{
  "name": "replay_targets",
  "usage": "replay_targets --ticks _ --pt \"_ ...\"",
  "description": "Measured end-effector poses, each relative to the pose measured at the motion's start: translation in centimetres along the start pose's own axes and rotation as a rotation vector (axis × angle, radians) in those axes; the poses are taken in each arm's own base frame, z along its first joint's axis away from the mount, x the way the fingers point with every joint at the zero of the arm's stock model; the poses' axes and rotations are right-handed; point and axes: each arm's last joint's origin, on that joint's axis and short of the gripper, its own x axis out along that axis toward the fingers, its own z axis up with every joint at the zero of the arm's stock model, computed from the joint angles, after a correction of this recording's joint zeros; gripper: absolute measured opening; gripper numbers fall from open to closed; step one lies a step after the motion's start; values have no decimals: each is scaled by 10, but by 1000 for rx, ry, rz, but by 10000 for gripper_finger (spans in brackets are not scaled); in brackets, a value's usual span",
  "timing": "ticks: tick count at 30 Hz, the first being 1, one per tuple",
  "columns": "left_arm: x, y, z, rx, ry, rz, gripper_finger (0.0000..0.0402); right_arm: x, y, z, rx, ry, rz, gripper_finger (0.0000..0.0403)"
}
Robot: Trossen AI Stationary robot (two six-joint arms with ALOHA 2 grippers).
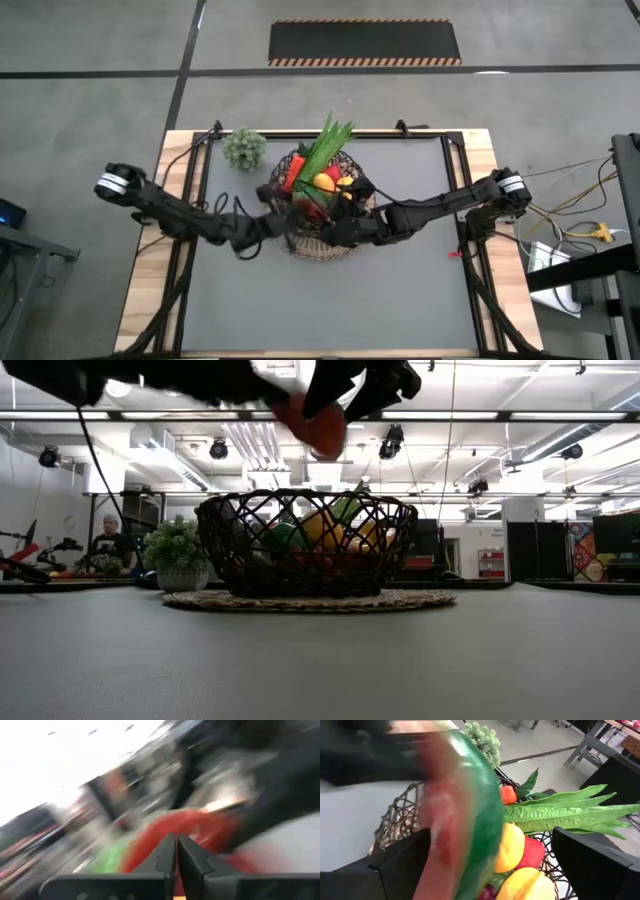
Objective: Build produce basket
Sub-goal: Put the red watermelon into the basket, then return to Home Position
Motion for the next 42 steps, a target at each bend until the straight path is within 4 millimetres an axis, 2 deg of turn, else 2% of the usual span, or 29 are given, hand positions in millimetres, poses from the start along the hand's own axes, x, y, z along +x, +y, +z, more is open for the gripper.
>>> replay_targets --ticks 2,6,13,18,21,23,26,27,28,29,31,33,36,39,42 --pt "3 1 -6 11 64 92 0 -3 2 -1 -5 -3 9 396" --pt "-4 -6 5 -30 -76 -121 0 -9 8 -3 -33 -3 27 396" --pt "-19 3 13 -61 -118 -146 0 -17 15 -7 -111 -2 48 396" --pt "-37 9 18 -6 -115 -212 0 -28 16 -21 -220 76 42 396" --pt "-63 9 23 126 -139 -472 0 -34 19 -36 -296 132 48 396" --pt "-86 12 21 188 -162 -775 0 -36 25 -55 -375 175 116 396" --pt "-115 21 9 158 -159 -1280 0 -37 44 -94 -500 210 363 396" --pt "-123 23 3 149 -160 -1391 0 -38 52 -107 -532 194 495 396" --pt "-128 24 -4 151 -168 -1424 0 -38 59 -120 -559 155 638 396" --pt "-131 26 -10 152 -181 -1400 0 -39 65 -130 -573 78 786 396" --pt "-133 31 -19 148 -208 -1242 0 -39 72 -145 -586 -147 1014 396" --pt "-131 37 -25 129 -229 -1051 0 -38 69 -150 -573 -410 1101 396" --pt "-133 44 -39 118 -198 -850 0 -32 52 -152 -581 -674 1037 396" --pt "-137 50 -52 67 -220 -739 0 -21 30 -153 -599 -702 958 396" --pt "-142 51 -68 22 -254 -681 0 -15 4 -141 -570 -693 888 396"
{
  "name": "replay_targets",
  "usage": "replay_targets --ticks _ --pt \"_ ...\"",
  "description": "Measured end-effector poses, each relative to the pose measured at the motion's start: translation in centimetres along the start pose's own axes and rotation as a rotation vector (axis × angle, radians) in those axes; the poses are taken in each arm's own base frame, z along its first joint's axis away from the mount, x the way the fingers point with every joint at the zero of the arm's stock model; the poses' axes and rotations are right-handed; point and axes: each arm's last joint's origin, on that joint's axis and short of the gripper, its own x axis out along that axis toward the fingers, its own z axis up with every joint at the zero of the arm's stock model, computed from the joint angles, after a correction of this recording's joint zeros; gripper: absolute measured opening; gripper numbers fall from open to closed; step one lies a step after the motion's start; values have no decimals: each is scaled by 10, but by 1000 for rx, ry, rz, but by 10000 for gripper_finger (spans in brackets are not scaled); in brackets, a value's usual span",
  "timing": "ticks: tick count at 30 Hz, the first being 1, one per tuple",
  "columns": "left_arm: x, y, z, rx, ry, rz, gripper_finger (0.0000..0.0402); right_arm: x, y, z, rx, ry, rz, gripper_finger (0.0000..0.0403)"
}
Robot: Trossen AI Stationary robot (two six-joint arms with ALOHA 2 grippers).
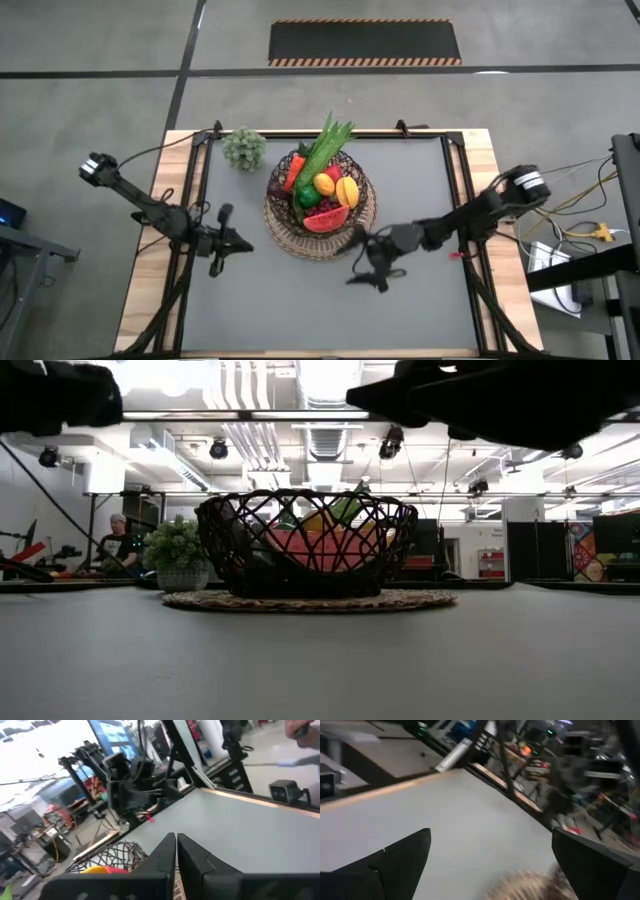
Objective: Build produce basket
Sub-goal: Return to Home Position
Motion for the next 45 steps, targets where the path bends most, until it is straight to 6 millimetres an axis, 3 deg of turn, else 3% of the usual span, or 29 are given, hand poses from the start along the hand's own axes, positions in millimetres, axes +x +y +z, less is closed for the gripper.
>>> replay_targets --ticks 4,8,14,22,28,34,45 --pt "-10 -3 -17 -11 5 72 0 -28 -25 1 16 58 -37 396" --pt "-19 4 -16 -34 15 182 0 -62 -41 3 15 54 -118 396" --pt "-30 9 -16 -48 -16 222 0 -108 -42 -8 12 7 -167 396" --pt "-29 7 -20 -80 36 234 0 -155 -34 -22 -6 -33 -299 396" --pt "-29 7 -20 -88 22 222 0 -178 -27 -28 -14 -49 -358 396" --pt "-30 11 -13 -129 -58 261 0 -204 -23 -12 -53 -186 -441 396" --pt "-31 14 -8 -128 -94 289 0 -216 -15 -10 54 -349 -402 396"
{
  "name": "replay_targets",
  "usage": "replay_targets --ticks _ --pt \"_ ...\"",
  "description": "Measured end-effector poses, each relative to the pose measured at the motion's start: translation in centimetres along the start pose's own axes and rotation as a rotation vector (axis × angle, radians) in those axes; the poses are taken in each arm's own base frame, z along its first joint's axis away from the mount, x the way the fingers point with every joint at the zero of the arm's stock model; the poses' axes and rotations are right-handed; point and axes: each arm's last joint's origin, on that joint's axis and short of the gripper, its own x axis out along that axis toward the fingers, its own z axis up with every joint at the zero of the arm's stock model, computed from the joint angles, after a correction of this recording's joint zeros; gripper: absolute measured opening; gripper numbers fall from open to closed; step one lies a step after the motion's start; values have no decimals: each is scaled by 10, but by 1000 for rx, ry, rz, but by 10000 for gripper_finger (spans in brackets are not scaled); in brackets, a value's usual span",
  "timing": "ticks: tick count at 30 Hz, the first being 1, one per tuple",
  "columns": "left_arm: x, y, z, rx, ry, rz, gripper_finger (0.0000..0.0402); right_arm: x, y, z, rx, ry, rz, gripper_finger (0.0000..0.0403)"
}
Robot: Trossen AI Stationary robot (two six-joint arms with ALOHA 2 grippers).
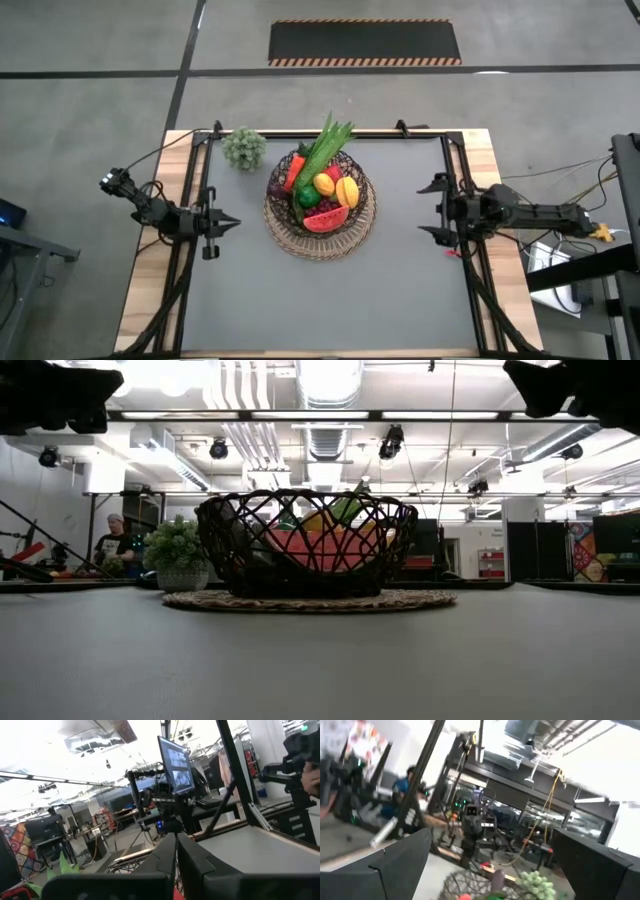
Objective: Build produce basket
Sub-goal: Return to Home Position
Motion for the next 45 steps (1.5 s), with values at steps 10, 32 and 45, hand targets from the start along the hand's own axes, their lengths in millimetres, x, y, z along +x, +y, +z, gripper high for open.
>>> replay_targets --ticks 10,32,45 --pt "1 -1 -1 7 11 -4 0 -1 -6 2 43 34 -164 396" --pt "1 -2 -2 15 23 -10 0 -19 7 -39 81 397 -164 396" --pt "1 -2 -2 15 23 -11 0 -19 7 -40 271 382 -202 396"
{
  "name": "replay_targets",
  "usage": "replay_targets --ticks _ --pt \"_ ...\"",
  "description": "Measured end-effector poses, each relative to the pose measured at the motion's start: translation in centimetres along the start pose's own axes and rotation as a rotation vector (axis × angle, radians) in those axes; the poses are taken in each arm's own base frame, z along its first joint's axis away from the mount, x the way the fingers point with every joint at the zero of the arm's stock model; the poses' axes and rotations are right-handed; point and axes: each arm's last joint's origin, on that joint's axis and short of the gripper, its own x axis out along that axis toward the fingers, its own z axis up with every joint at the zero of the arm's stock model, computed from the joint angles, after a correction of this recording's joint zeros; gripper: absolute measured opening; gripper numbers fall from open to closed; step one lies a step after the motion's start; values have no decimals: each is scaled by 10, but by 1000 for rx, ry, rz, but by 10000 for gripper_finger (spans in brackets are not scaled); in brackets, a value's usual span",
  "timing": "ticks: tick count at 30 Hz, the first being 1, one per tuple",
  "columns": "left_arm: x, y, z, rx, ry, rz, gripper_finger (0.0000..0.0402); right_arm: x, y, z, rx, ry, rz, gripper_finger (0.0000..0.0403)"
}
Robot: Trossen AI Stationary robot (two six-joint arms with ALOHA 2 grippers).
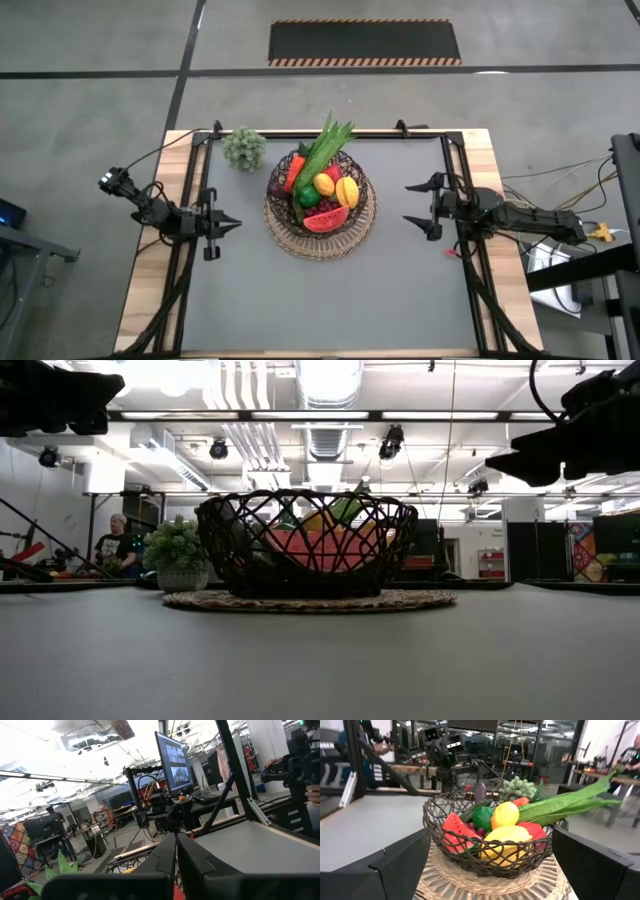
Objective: Build produce basket
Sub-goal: Return to Home Position
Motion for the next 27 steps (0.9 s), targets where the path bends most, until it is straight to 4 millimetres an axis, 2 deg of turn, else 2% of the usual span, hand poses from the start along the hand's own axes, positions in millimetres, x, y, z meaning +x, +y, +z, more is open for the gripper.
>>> replay_targets --ticks 7,27 --pt "0 0 0 0 0 0 0 0 -4 0 92 -3 -45 396" --pt "0 0 0 -1 -1 0 0 1 -6 0 101 0 -57 396"
